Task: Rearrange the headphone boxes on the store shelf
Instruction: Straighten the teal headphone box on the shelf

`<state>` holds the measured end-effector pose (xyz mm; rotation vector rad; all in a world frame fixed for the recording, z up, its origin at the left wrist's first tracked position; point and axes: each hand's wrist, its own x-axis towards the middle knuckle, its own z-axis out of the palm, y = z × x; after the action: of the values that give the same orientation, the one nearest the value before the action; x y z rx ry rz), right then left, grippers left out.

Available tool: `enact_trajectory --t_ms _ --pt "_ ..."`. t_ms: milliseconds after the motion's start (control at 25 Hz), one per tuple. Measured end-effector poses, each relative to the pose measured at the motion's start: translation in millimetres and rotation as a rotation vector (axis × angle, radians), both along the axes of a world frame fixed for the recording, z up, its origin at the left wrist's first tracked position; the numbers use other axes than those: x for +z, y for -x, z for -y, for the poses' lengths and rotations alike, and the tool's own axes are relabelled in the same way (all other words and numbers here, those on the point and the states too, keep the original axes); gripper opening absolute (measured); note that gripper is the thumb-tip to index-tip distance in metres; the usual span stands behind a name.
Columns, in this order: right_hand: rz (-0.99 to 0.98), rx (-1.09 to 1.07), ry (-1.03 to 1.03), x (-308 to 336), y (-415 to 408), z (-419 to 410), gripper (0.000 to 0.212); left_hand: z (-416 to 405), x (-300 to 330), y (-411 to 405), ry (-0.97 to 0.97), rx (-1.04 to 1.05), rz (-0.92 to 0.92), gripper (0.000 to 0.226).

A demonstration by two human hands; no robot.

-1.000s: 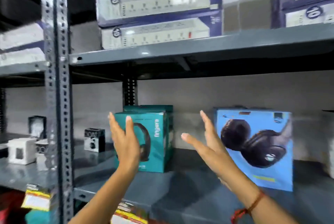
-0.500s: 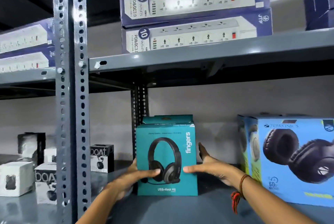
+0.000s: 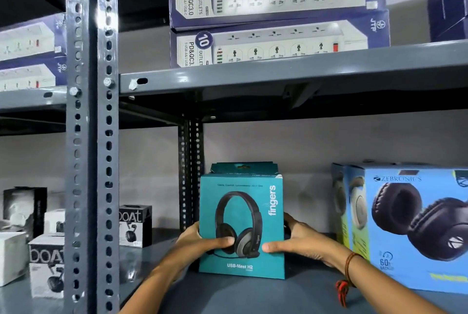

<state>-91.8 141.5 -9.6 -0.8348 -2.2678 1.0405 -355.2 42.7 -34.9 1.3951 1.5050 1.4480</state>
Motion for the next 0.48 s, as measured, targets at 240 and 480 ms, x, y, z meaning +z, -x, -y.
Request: enact_trajectory --t_ms 240,480 --pt "-0.021 0.002 0.017 -0.1 -26.3 3.3 0.097 -5.6 -2.1 -18.8 0.019 0.027 -0.084 0.096" --pt "-0.034 0.024 -0.015 0.0 -29.7 9.4 0.106 6.0 -2.5 -39.0 -0.045 0.080 -0.090 0.113"
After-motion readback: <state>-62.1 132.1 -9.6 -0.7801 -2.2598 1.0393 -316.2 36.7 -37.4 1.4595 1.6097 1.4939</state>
